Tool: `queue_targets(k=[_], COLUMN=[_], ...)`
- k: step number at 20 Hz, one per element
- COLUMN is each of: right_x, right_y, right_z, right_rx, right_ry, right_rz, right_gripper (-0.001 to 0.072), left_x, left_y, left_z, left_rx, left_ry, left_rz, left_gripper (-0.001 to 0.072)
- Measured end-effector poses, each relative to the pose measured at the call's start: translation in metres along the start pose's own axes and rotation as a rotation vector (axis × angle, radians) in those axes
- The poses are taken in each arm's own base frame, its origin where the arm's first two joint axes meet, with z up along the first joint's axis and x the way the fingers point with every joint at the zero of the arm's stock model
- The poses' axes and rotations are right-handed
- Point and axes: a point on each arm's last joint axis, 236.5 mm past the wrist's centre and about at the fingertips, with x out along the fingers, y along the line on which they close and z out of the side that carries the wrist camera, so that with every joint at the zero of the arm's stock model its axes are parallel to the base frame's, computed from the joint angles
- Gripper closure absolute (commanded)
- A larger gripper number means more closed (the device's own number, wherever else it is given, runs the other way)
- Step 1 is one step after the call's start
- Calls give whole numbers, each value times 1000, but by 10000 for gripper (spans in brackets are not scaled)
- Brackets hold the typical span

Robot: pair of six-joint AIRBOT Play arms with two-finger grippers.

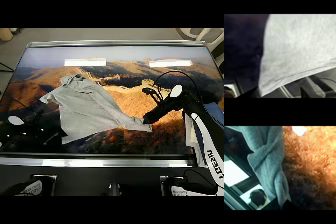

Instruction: Fold the shirts.

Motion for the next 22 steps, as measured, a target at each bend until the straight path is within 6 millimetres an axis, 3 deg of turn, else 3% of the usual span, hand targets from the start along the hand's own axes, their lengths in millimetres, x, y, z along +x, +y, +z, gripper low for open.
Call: queue_targets(k=[2, 3, 4, 6, 8, 9, 18, 20, 22], right_x=[0, 0, 0, -1, -1, -1, -9, -32, -76], right_y=[-2, -2, -2, -3, -2, -3, -3, -1, 5], right_z=[-3, -4, -5, -5, -6, -6, 0, 17, 48], right_rx=[-5, -7, -7, -10, -10, -11, -45, -94, -163], right_ry=[10, 15, 18, 20, 22, 22, -9, -83, -218], right_rz=[-7, -5, -4, -8, -6, -7, -30, -77, -163], right_gripper=[693, 693, 693, 693, 693, 693, 693, 694, 694], left_x=[14, 19, 24, 31, 31, 29, -22, -53, -104], left_y=[-8, -11, -15, -13, -15, -14, -49, -72, -110], left_z=[-4, -4, -4, 2, 10, 16, 42, 57, 72], left_rx=[-8, -18, -40, -59, -61, -55, 153, 232, 340], left_ry=[-2, -5, -9, -38, -69, -91, -198, -292, -435], left_rz=[-19, -22, -31, -18, -17, -10, -36, -56, -83], left_gripper=[114, 154, 357, 413, 549, 685, 690, 690, 689])
